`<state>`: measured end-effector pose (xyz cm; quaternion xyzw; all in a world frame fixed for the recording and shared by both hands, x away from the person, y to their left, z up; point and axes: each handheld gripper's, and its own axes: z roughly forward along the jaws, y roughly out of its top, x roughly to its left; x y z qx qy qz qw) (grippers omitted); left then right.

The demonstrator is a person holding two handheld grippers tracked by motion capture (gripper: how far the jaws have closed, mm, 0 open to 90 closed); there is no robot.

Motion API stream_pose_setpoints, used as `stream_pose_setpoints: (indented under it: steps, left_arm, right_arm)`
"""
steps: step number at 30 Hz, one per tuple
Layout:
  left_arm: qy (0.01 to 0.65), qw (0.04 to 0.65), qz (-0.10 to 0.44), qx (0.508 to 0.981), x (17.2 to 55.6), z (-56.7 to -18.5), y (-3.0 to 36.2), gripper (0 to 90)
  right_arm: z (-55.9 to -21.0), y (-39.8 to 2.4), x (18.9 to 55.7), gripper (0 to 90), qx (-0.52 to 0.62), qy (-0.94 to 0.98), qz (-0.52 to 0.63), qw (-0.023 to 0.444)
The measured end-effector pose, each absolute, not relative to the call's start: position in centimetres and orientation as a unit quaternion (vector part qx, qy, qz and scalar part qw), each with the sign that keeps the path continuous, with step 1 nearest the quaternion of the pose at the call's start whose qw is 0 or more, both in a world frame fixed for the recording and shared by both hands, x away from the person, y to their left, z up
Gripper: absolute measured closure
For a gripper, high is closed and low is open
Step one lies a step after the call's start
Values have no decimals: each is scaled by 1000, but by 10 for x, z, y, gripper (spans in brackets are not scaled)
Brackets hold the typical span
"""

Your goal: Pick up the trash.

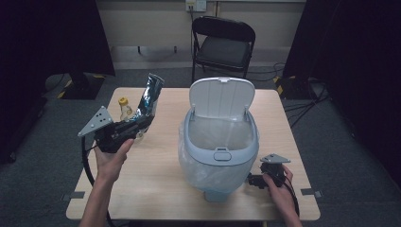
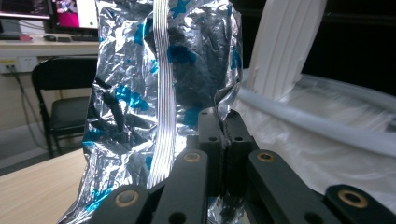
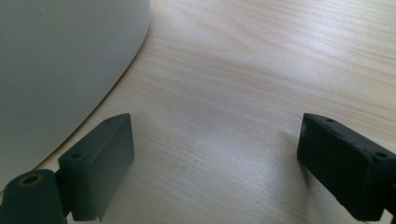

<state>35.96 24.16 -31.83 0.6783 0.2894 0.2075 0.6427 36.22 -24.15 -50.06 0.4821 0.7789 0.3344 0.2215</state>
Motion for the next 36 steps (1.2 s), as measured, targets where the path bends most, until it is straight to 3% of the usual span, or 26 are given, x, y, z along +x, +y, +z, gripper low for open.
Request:
stream_pose_setpoints:
  steps: [14,31,36]
  left_arm:
    - [258,672,209,662,344,-294,238,888]
    - [186,704,211,651,335,-248,190,887]
    - [163,719,185,650,336,-239,168,887]
  right_arm:
    - [-501,-242,362,99,482,779,335,221]
    - [-501,-242,362,99,481,779,335,221]
    - [-501,-242,362,99,481,779,335,221]
